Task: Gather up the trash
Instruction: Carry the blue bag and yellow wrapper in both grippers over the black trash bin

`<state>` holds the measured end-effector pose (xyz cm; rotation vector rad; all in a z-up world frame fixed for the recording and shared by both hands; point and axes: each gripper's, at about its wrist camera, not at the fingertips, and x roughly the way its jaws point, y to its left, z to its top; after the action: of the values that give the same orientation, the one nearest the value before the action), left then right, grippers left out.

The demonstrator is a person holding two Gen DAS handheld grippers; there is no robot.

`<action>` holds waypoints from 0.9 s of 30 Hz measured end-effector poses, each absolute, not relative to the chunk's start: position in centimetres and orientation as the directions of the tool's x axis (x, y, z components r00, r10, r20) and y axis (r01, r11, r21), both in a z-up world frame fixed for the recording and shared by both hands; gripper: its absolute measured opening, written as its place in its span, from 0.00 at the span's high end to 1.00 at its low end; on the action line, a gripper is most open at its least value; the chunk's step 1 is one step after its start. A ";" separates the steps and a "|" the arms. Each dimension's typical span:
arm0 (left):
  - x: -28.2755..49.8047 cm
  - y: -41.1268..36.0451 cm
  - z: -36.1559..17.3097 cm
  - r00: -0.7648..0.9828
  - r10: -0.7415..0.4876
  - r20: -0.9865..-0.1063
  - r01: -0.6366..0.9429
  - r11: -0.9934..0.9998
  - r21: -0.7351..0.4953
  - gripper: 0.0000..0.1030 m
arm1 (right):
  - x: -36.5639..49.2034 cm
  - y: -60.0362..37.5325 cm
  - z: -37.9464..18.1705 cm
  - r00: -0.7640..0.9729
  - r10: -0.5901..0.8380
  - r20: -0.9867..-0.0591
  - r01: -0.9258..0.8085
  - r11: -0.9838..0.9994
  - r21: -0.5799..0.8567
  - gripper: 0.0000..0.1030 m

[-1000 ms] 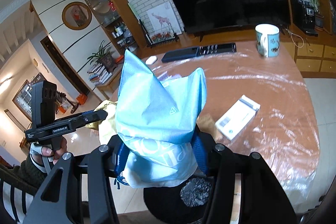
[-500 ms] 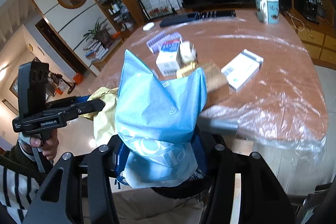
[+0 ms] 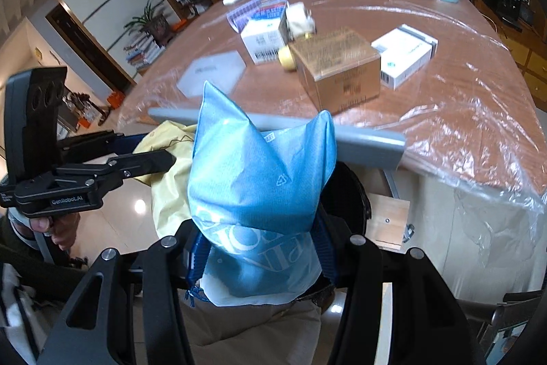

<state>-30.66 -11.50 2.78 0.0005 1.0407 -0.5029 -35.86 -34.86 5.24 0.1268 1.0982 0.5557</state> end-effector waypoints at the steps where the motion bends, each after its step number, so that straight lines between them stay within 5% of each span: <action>1: -30.7 -11.5 2.5 0.400 -0.396 -0.826 0.398 0.887 -0.233 0.55 | -35.9 -34.8 4.9 0.330 0.482 -0.812 -0.359 0.859 0.364 0.50; 27: -29.4 -12.6 -2.8 0.360 -0.300 -0.883 0.412 0.901 -0.137 0.55 | -33.3 -31.8 -1.9 0.297 0.344 -0.891 -0.318 0.915 0.247 0.50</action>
<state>-29.38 -12.64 -2.82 0.1146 1.1115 -0.4599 -33.33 -31.82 -1.90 0.0250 1.1904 0.4403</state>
